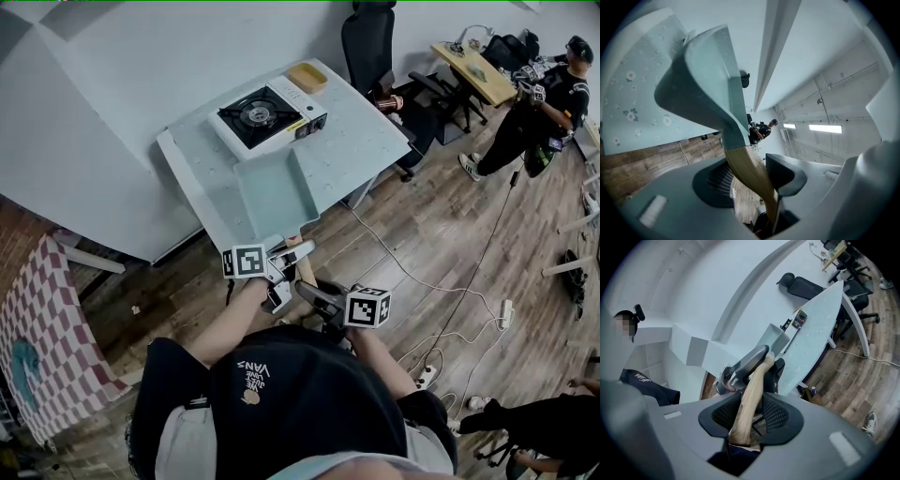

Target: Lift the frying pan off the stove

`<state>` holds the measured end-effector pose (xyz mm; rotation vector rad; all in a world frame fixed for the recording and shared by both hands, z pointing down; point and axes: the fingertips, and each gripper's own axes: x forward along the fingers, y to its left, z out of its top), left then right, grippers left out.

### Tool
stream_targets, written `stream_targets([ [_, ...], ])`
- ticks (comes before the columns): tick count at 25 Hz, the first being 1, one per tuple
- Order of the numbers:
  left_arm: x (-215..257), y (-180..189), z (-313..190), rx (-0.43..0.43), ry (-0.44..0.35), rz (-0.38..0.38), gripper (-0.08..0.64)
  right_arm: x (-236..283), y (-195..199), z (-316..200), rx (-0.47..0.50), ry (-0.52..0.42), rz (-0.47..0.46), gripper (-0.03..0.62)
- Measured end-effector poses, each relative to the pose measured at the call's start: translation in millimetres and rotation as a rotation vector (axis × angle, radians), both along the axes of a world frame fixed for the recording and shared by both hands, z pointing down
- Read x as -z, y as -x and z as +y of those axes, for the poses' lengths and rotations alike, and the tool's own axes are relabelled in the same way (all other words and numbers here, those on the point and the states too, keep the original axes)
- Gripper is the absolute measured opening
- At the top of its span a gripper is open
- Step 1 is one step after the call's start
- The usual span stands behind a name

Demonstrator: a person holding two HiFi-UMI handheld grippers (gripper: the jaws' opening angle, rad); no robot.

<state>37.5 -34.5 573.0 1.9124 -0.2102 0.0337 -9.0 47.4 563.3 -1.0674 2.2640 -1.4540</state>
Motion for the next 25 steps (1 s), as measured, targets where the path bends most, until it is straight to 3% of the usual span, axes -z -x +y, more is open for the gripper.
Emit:
stream_targets([
  [25, 1.8, 6.3, -5.6, 0.009, 0.007, 0.009, 0.206, 1.8, 4.6, -4.8, 0.003, 0.009, 0.008, 0.143],
])
